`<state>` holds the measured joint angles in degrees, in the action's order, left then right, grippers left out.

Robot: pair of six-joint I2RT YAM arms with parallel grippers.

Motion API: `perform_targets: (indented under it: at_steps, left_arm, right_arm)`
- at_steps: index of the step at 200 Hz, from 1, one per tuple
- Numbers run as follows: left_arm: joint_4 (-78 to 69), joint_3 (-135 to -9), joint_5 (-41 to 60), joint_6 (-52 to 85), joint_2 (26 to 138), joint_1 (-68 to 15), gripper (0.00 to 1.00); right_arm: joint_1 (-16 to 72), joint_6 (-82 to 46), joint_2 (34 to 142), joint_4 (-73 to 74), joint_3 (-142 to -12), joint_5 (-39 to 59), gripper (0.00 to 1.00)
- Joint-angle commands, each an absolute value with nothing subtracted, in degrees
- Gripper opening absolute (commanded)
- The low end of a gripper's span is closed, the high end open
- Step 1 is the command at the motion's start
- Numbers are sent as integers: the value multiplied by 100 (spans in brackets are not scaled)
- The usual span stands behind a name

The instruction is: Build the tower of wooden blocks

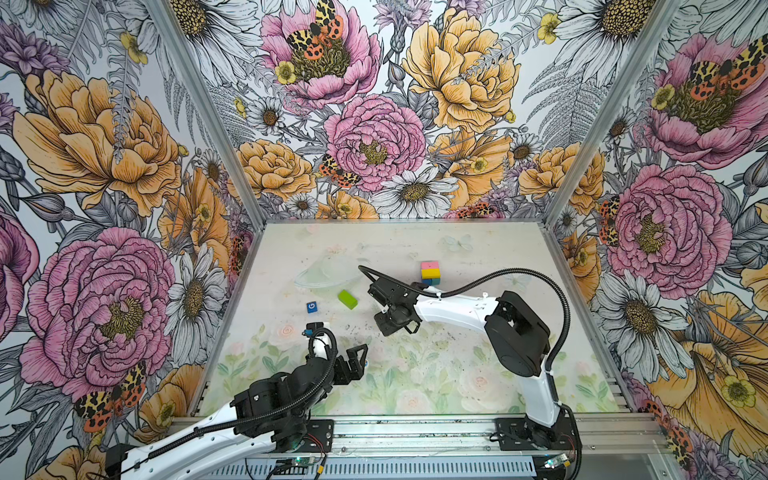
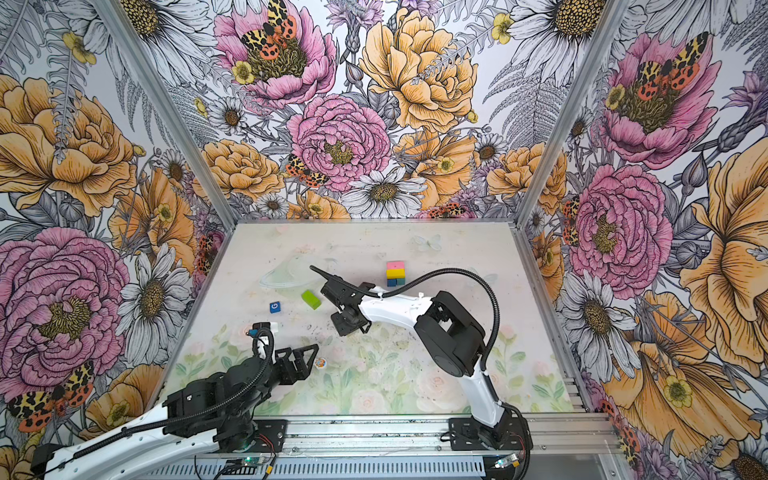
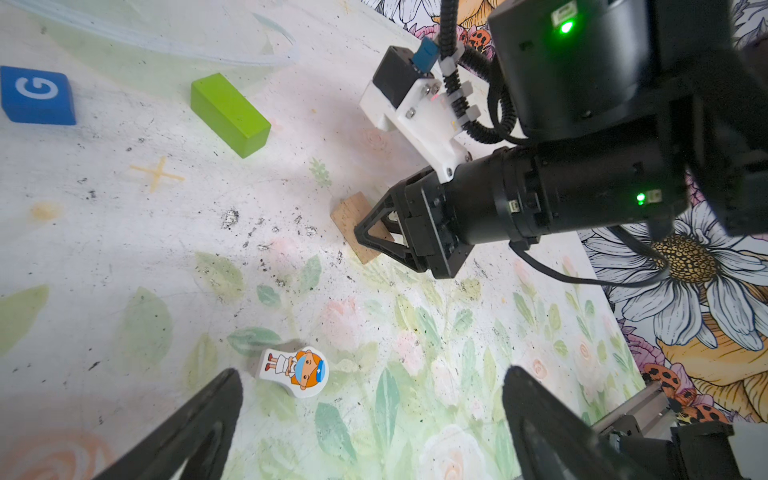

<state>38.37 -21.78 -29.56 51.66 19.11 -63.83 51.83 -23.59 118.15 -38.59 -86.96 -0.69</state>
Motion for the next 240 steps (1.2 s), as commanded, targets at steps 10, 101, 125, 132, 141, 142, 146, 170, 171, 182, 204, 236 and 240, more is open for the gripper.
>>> perform_targets:
  at_steps: [10, 101, 125, 132, 141, 142, 146, 170, 171, 182, 204, 236, 240]
  left_arm:
    - [3871, -2286, -3121, 5050, 1871, -6312, 99]
    - [3858, -2399, -3150, 5043, 2030, -6305, 99]
    - [3845, -2417, -3153, 5034, 2098, -6307, 99]
    - [3841, -2426, -3156, 5024, 2116, -6302, 99]
    - [3833, -2435, -3157, 5021, 2133, -6306, 99]
    - [3833, -2439, -3161, 5020, 2135, -6304, 99]
    - [3832, -2443, -3156, 5019, 2140, -6302, 99]
    - [3823, -2474, -3162, 4982, 2162, -6305, 99]
    - [3823, -2472, -3159, 4983, 2162, -6299, 99]
    - [3823, -2478, -3169, 4965, 2171, -6293, 99]
    - [3821, -2497, -3165, 4944, 2175, -6285, 99]
    - [3822, -2488, -3156, 4922, 2162, -6267, 99]
    - [3823, -2487, -3156, 4921, 2162, -6266, 99]
  right_arm:
    - [5039, -2601, 11543, -4004, -8395, -509, 34]
    - [4724, -2914, 11164, -3988, -7807, -764, 35]
    - [4695, -2950, 11136, -3984, -7744, -767, 40]
    - [4703, -2953, 11135, -3982, -7749, -769, 42]
    - [4702, -2969, 11136, -3981, -7745, -756, 44]
    - [4702, -2974, 11136, -3981, -7744, -756, 44]
    - [4703, -2978, 11135, -3981, -7749, -748, 45]
    - [4698, -2984, 11131, -3982, -7757, -775, 44]
    - [4700, -2986, 11134, -3981, -7759, -779, 44]
    - [4698, -2988, 11130, -3981, -7754, -795, 42]
    - [4702, -2971, 11116, -3988, -7777, -778, 38]
    - [4702, -2983, 11118, -3986, -7794, -686, 35]
    - [4702, -2997, 11114, -3986, -7792, -674, 35]
